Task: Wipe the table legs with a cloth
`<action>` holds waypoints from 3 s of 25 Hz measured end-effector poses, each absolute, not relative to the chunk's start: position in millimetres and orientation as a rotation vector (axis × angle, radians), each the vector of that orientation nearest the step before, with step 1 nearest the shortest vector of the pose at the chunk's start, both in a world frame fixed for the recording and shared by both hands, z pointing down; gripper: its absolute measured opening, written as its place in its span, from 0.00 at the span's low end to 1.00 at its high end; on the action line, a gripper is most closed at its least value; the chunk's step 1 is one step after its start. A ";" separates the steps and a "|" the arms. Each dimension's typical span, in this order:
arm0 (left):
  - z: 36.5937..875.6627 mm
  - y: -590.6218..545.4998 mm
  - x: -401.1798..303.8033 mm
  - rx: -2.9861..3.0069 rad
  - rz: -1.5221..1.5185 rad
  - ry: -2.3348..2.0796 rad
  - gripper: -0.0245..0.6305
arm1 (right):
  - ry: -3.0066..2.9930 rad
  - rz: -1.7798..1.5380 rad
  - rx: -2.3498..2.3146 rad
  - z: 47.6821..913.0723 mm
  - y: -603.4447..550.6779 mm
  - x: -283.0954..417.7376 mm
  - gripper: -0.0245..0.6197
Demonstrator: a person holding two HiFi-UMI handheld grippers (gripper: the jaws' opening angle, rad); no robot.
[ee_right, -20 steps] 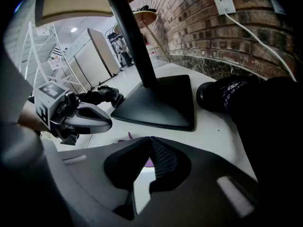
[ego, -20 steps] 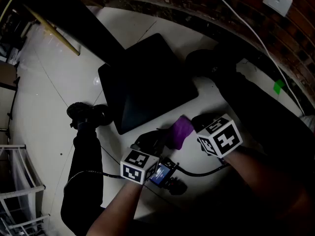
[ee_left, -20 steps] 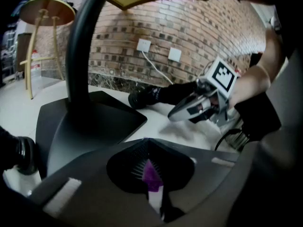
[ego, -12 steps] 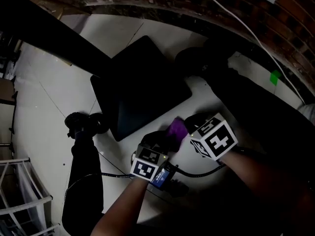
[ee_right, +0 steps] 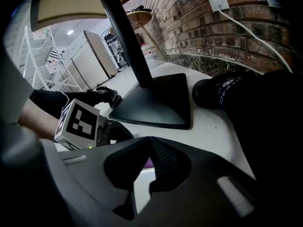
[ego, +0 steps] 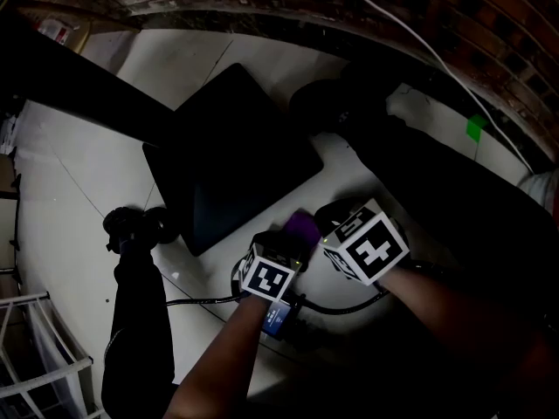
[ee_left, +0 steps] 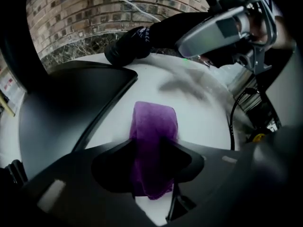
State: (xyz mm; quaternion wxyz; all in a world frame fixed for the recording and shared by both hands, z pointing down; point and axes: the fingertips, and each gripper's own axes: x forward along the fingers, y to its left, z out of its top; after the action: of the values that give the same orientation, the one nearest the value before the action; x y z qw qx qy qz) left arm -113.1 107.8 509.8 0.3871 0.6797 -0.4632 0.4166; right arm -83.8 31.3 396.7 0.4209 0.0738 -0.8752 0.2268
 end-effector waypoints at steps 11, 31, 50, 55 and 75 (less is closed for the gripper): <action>489.4 115.7 -123.4 1.605 0.745 -1.297 0.17 | -2.202 0.575 0.177 392.6 32.9 -88.6 0.04; 450.1 -24.6 -152.0 1.688 0.512 -1.534 0.17 | -2.249 0.625 0.292 377.7 8.5 -89.5 0.04; 439.4 -24.1 -234.5 1.465 0.640 -1.765 0.18 | -2.251 0.636 0.260 379.4 15.2 -90.6 0.04; 421.6 -24.4 -284.8 1.351 0.700 -1.880 0.18 | -2.255 0.627 0.269 378.9 12.0 -90.5 0.04; 456.4 -3.9 -195.7 1.576 0.965 -1.656 0.18 | -2.256 0.625 0.244 380.0 16.7 -91.2 0.04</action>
State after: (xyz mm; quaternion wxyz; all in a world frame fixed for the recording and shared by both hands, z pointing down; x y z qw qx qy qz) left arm -195.7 -3.9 456.4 0.3243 0.6009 -0.6313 0.3677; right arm -91.2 16.7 380.0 0.3838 0.0957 -0.8851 0.2451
